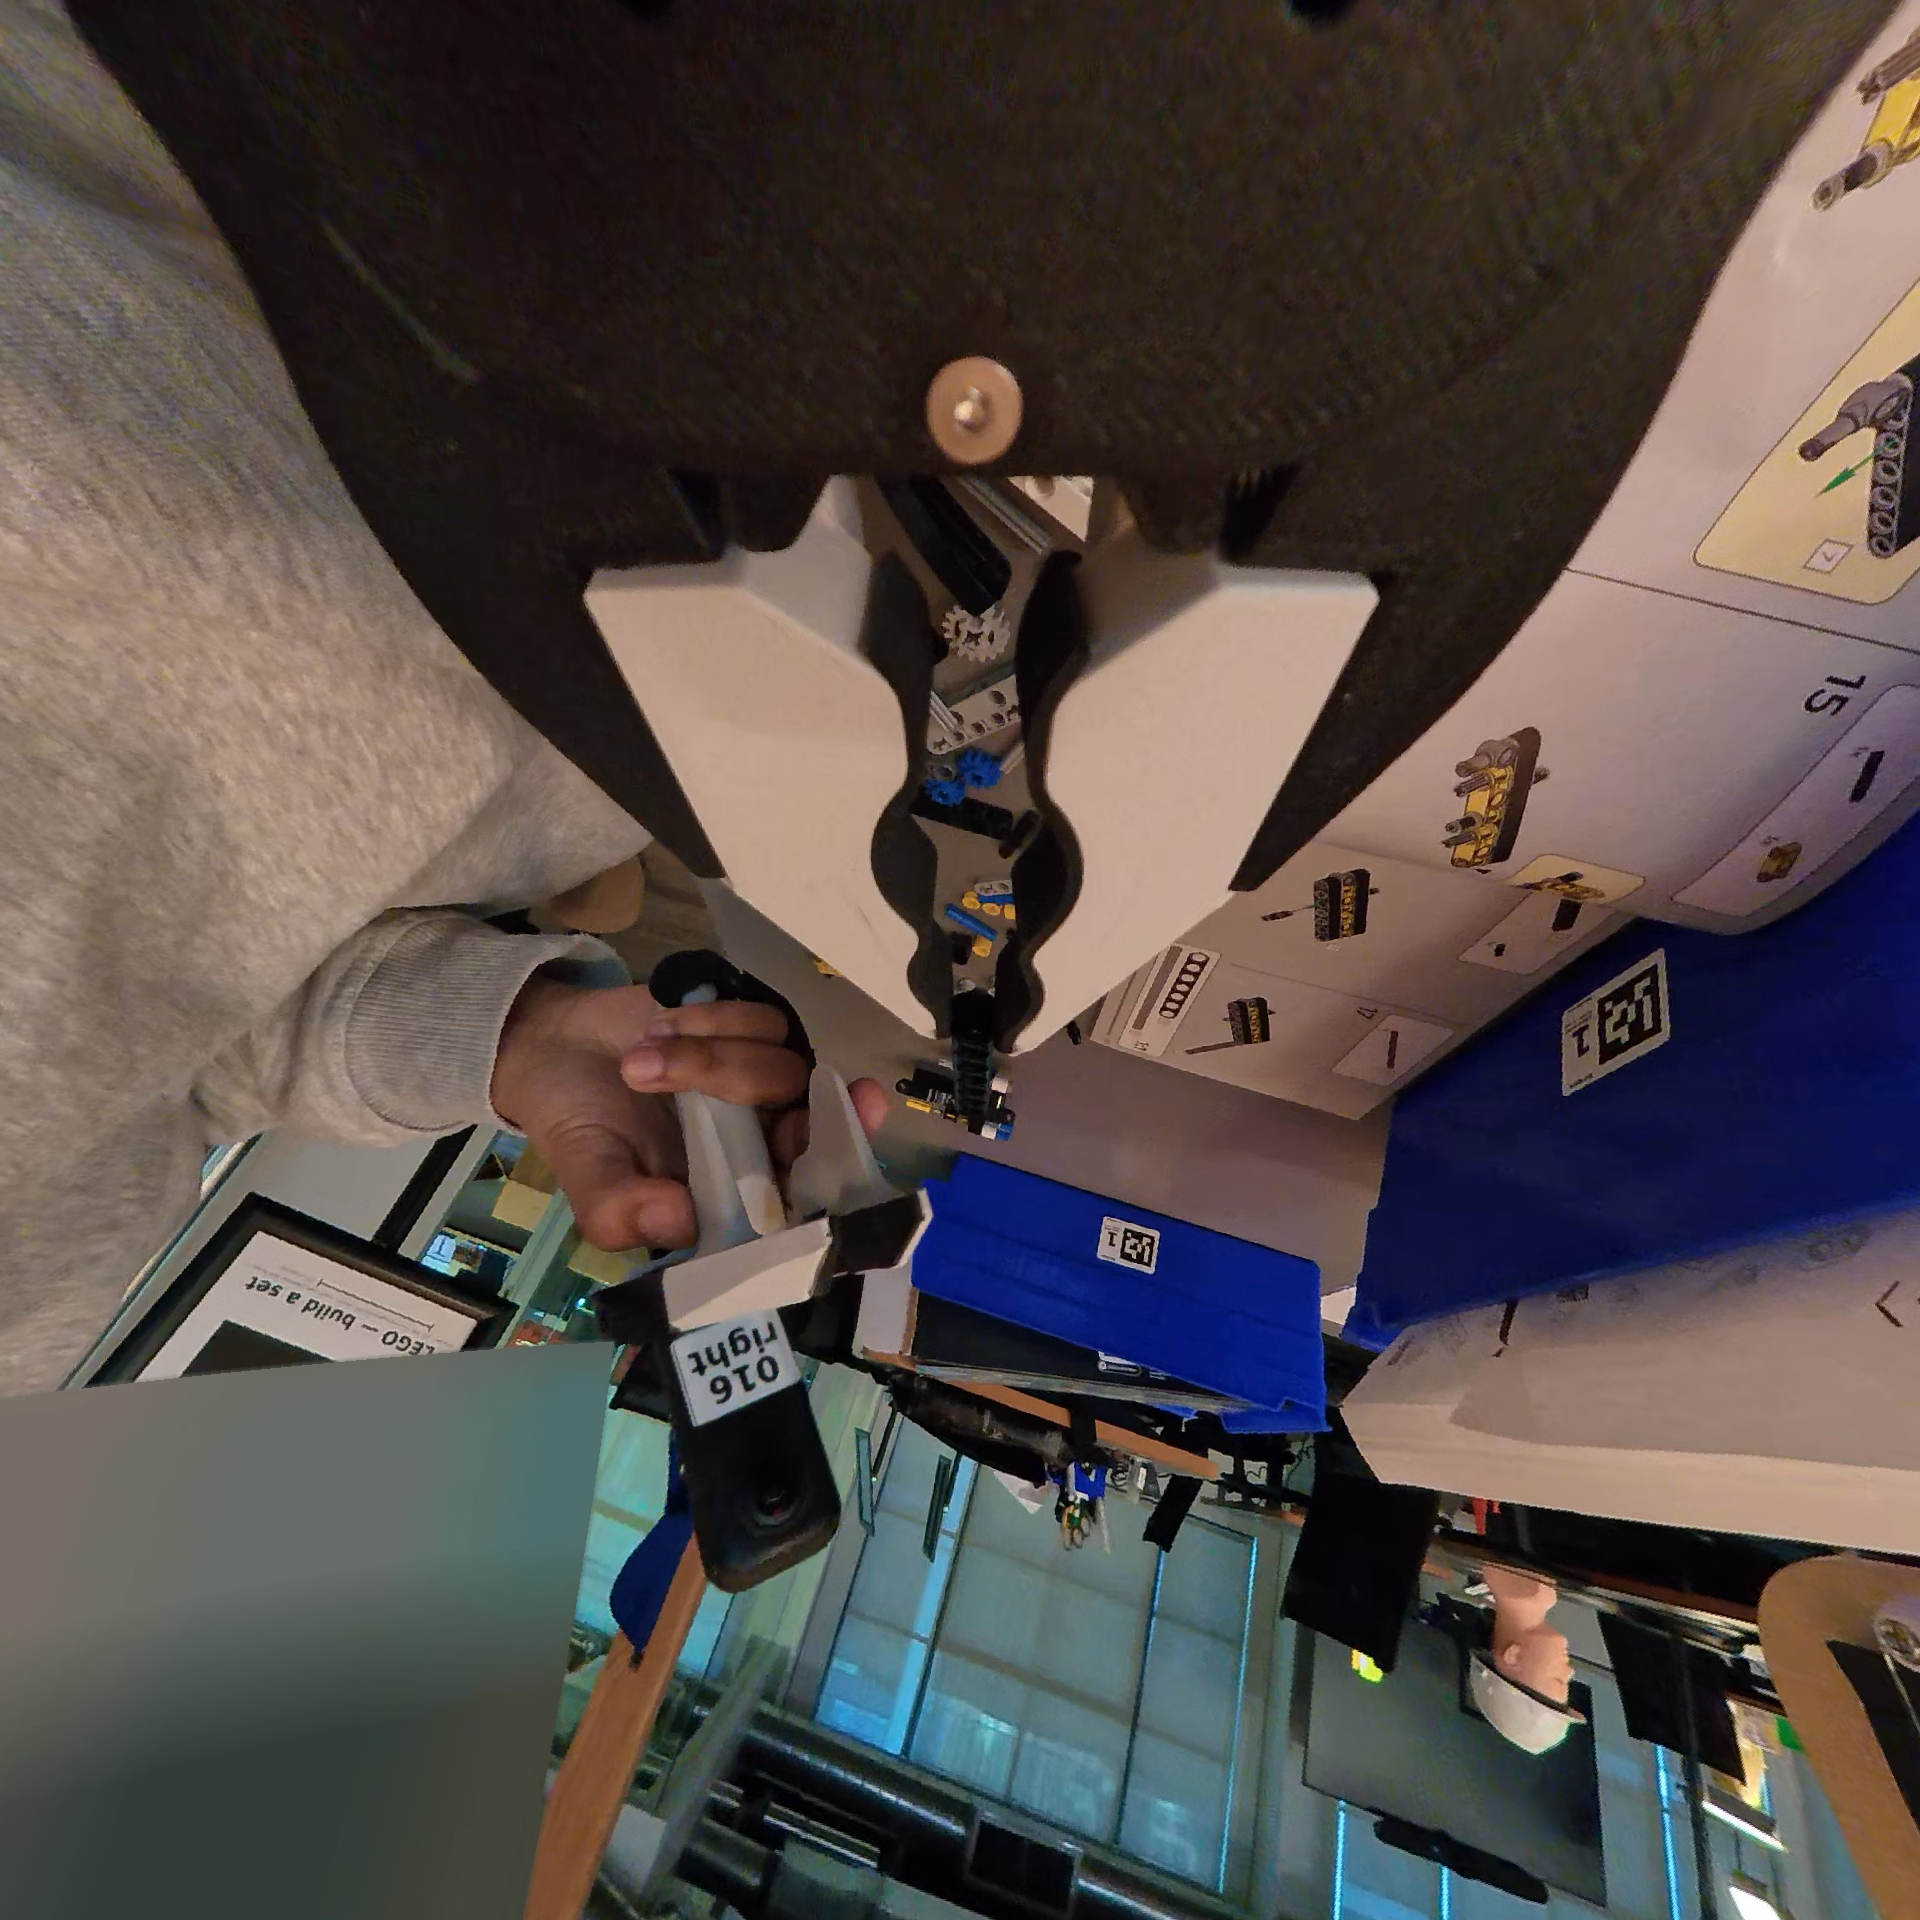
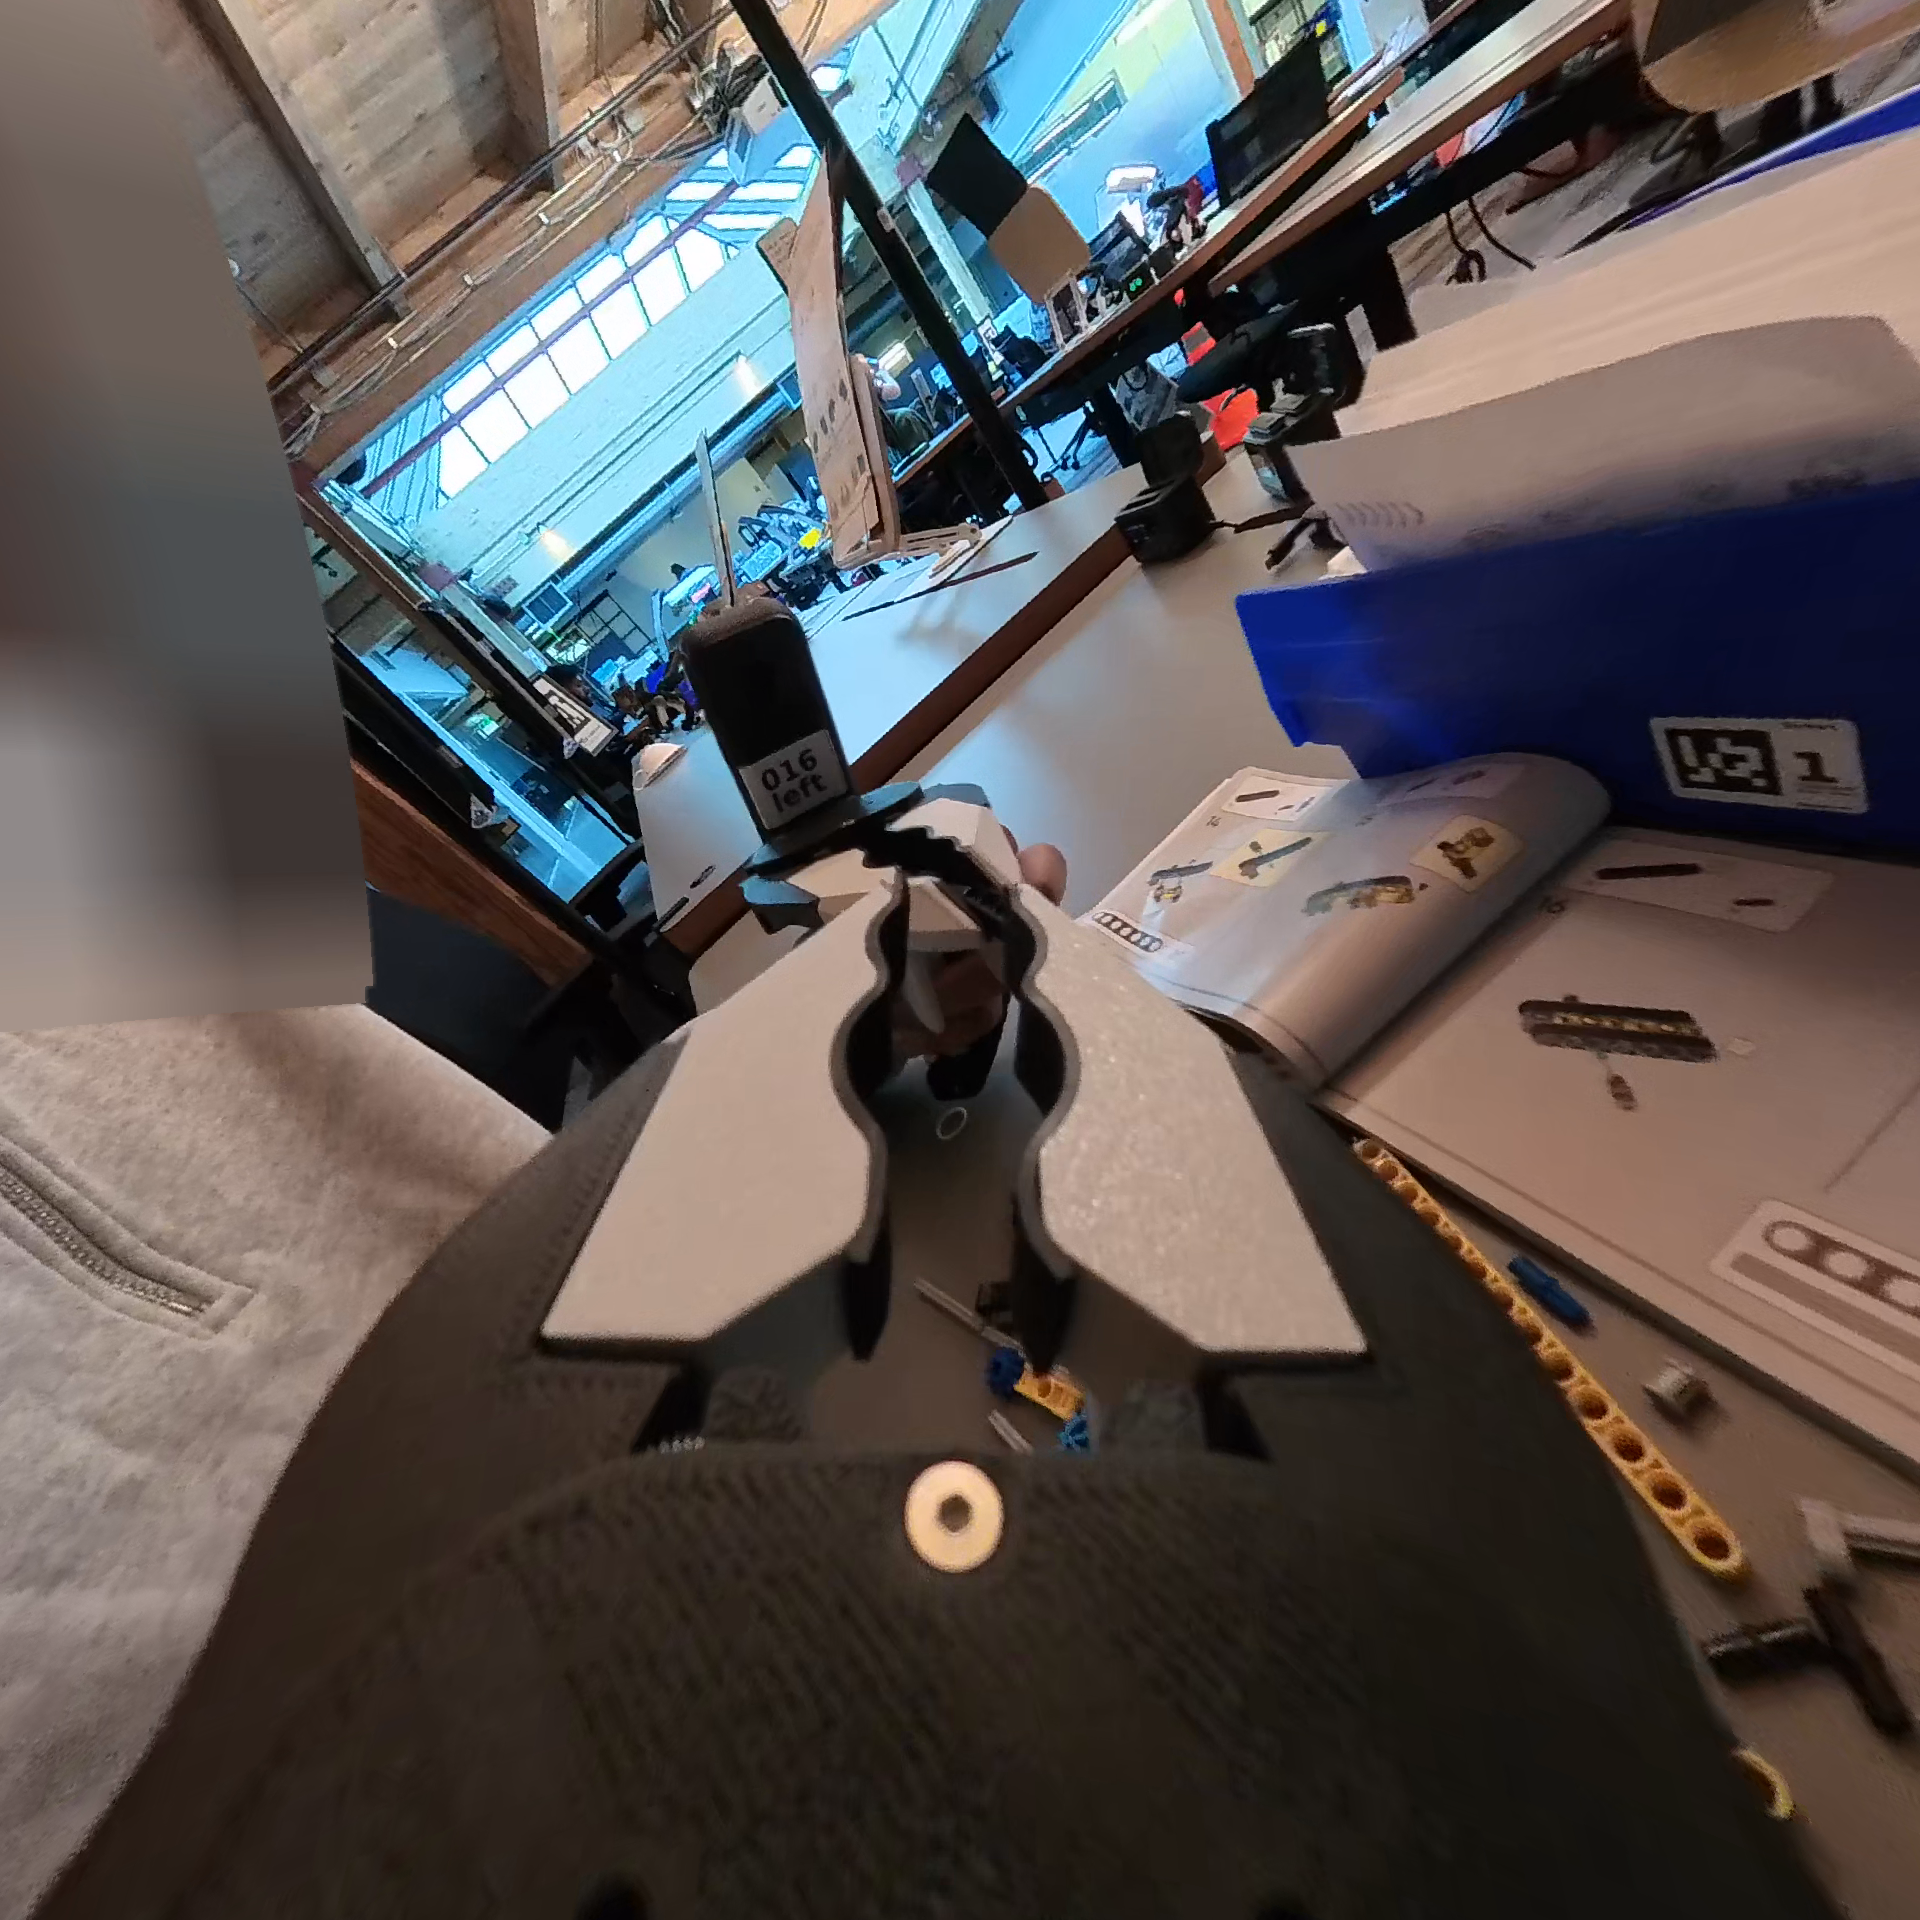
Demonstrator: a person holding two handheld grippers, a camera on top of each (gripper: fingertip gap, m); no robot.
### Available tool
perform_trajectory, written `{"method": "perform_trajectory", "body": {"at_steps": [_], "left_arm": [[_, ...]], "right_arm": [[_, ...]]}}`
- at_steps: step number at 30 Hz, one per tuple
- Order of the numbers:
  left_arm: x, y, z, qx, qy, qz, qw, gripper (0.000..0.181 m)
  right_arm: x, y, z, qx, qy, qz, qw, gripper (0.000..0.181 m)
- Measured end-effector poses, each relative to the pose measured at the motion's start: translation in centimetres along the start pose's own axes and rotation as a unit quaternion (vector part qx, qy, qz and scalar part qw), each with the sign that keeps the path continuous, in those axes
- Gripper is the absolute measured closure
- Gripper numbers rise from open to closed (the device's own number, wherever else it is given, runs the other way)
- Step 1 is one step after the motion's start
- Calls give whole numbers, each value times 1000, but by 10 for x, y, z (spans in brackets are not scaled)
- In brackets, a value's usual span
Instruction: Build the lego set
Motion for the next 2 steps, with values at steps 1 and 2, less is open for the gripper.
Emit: {"method": "perform_trajectory", "body": {"at_steps": [1, 2], "left_arm": [[0, 0, 0, 1, 0, 1, 1000, 176], [1, 0, -1, 2, 0, 2, 1000, 176]], "right_arm": [[0, -1, 0, -2, 3, 1, 1000, 166], [0, -2, 1, -4, 6, 3, 1000, 166]]}}
Point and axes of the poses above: each gripper's, where its closed fingertips meet, y back along the fingers, z out of its underside, x = y × z across the jaws, the point moved 1 cm from there along y, back along the fingers, and after that the axes turned 3 degrees about -z, right-handed, at the moved point
